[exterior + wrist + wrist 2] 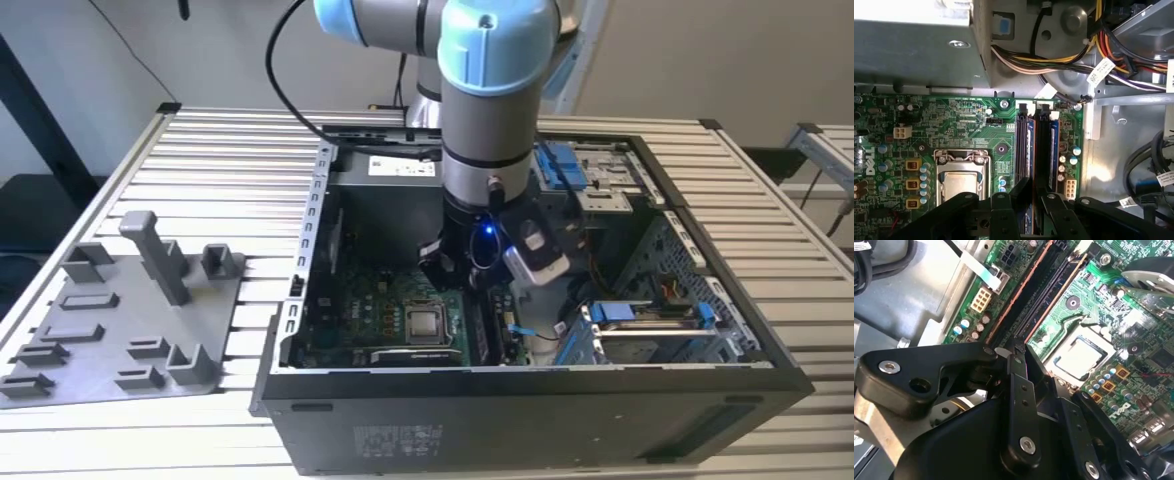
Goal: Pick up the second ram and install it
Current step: 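Insert the second ram into the second slot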
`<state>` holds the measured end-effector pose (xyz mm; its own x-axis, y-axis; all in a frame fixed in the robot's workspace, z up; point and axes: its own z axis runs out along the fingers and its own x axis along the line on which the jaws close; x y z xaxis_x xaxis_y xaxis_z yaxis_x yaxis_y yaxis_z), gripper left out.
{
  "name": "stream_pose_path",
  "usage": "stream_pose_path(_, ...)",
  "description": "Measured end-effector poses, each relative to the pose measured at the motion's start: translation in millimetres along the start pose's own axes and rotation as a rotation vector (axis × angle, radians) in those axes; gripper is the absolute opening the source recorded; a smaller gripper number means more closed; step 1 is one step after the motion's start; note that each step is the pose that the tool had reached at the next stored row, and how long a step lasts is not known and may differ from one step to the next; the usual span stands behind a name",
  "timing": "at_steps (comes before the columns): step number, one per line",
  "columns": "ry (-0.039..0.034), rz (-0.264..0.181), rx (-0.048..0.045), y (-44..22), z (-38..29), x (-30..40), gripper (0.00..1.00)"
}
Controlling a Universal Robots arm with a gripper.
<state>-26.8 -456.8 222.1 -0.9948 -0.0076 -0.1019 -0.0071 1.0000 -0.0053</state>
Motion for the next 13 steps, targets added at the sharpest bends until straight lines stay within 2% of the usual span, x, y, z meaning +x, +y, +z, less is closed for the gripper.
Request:
stream_pose_path(4,0.0026,0.000,0.0002,0.0,0.8,0.1,0.17)
stream_pose_path(13,0.0028,0.004,0.0002,0.0,1.1,0.1,0.17)
